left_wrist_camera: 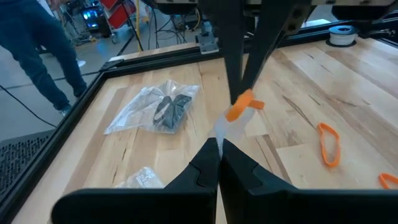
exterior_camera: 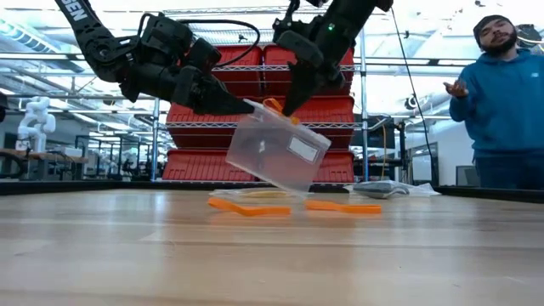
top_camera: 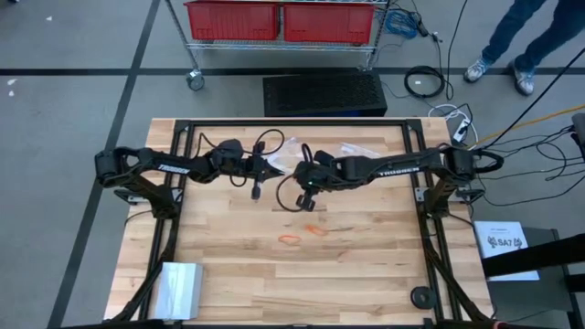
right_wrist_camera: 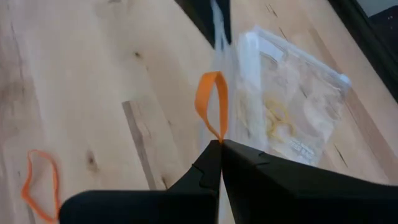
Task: Sort rubber bands
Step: Put the orange rubber band into the zip bag
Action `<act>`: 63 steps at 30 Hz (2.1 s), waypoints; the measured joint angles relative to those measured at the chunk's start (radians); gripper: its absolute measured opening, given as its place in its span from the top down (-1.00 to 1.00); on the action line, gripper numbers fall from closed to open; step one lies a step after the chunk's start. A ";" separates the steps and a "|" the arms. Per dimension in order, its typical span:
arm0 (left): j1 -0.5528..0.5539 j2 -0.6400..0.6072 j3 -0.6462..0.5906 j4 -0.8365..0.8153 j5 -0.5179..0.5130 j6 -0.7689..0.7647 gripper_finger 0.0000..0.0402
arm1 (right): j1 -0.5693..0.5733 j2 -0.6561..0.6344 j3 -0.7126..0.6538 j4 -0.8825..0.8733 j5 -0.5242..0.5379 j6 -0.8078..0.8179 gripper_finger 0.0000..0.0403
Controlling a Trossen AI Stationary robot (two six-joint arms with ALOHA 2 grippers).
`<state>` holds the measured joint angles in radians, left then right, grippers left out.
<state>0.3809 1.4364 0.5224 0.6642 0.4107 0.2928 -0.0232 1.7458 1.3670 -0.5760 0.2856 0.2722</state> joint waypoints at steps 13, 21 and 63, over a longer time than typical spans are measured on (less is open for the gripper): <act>-0.003 0.000 0.000 0.008 0.000 -0.018 0.96 | -0.050 0.017 0.000 0.042 -0.025 0.026 0.76; -0.004 0.000 0.000 0.009 0.001 -0.019 0.96 | -0.055 -0.009 0.018 0.024 -0.077 0.023 0.53; -0.002 0.000 0.000 0.025 0.016 -0.025 0.96 | 0.285 0.266 -0.061 -0.075 -0.091 0.459 0.76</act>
<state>0.3790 1.4364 0.5228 0.6887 0.4267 0.2680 0.2623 2.0118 1.3057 -0.6514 0.1950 0.7308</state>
